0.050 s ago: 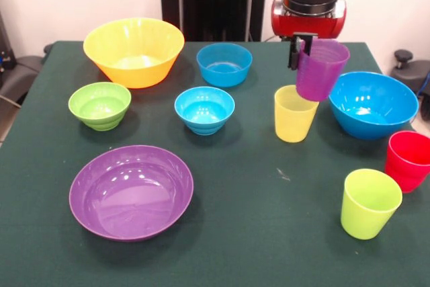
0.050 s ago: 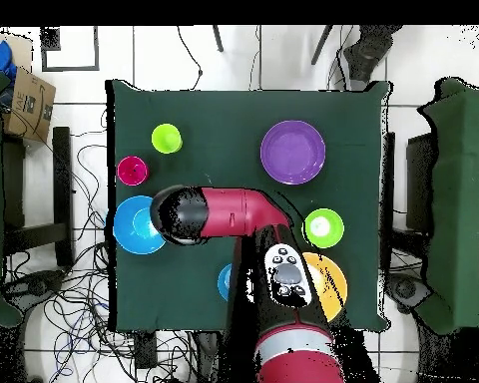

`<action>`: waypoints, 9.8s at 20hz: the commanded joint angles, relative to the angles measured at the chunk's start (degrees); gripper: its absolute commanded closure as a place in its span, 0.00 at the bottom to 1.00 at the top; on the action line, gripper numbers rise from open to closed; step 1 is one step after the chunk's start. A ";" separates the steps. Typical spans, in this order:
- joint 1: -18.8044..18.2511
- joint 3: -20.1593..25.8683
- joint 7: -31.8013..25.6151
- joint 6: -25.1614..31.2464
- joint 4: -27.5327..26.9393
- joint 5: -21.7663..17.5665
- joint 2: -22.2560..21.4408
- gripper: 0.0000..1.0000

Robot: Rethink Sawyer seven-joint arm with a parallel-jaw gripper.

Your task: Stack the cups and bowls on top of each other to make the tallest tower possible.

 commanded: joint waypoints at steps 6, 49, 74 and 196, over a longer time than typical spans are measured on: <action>-2.83 3.53 -3.96 -3.47 -0.92 -7.28 4.38 1.00; 0.65 2.25 3.37 -10.23 4.87 -7.95 2.68 0.00; 2.70 2.53 5.00 -7.40 4.99 -5.32 1.13 0.00; 23.88 -21.92 19.62 -41.77 -1.02 10.70 19.77 0.00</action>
